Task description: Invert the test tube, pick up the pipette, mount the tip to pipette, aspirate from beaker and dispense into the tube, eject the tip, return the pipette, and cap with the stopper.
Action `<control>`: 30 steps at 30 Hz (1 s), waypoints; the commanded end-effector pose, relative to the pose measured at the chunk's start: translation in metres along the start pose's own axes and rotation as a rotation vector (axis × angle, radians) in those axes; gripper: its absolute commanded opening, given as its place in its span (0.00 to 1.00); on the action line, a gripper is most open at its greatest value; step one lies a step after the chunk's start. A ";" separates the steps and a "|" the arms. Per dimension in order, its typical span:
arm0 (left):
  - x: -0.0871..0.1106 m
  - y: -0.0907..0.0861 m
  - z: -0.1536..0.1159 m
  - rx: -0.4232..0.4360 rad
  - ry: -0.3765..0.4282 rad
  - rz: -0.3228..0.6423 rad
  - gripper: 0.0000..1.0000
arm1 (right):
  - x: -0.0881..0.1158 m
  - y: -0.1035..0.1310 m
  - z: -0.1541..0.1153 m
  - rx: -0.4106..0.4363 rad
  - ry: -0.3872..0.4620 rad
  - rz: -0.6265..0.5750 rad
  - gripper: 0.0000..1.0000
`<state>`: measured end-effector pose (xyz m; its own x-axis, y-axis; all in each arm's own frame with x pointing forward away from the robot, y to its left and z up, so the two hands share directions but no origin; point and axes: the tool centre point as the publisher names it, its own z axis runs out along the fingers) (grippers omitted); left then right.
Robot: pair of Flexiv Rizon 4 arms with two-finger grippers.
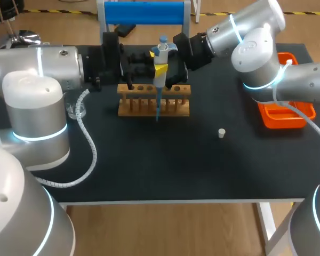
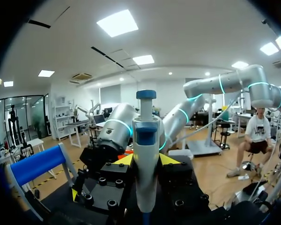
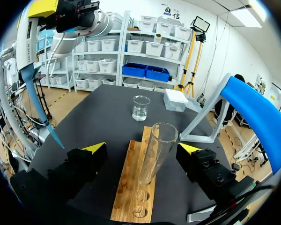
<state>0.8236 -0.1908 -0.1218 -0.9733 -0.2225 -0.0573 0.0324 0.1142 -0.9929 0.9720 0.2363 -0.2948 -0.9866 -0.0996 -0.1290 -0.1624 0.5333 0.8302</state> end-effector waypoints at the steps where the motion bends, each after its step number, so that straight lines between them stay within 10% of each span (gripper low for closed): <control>1: 0.001 0.000 0.001 0.002 -0.005 0.001 0.00 | 0.000 0.001 -0.001 0.003 0.002 0.001 1.00; 30: 0.001 0.000 0.001 0.002 -0.005 0.001 0.00 | 0.014 -0.008 -0.036 0.002 -0.022 -0.013 1.00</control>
<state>0.8234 -0.1907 -0.1218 -0.9733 -0.2222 -0.0572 0.0322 0.1145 -0.9929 0.9716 0.2170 -0.2918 -0.9850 -0.0931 -0.1454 -0.1726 0.5336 0.8280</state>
